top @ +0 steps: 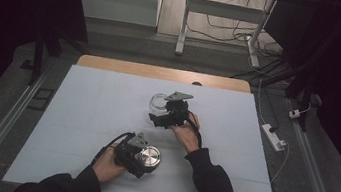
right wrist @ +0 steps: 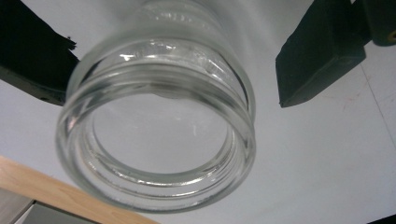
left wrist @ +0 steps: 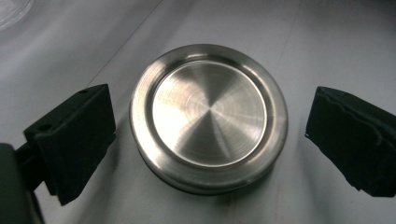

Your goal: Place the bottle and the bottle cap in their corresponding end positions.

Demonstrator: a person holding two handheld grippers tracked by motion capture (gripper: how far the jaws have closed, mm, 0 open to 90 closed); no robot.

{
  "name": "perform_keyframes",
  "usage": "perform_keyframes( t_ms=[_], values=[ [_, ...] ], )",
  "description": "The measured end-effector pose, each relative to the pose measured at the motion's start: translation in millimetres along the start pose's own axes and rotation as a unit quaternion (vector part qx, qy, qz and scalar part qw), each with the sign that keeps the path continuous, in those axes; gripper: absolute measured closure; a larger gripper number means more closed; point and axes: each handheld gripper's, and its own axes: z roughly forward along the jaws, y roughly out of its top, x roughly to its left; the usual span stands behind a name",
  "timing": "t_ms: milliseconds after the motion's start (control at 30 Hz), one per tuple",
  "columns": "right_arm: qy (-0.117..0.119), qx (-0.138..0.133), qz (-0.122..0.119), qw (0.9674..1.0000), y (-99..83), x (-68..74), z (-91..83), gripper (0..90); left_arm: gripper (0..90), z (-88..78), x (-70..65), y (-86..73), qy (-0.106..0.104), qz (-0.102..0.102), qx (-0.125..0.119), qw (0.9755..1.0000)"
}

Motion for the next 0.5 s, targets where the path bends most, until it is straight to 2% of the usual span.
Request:
perform_keyframes(
  t_ms=[500],
  values=[
    [0.005,0.001,-0.009,0.9999,0.7,3.7,-17.3,0.9,1.0,-24.7,-3.2,-2.6,-0.007,0.001,-0.028,0.9996]
  ],
)
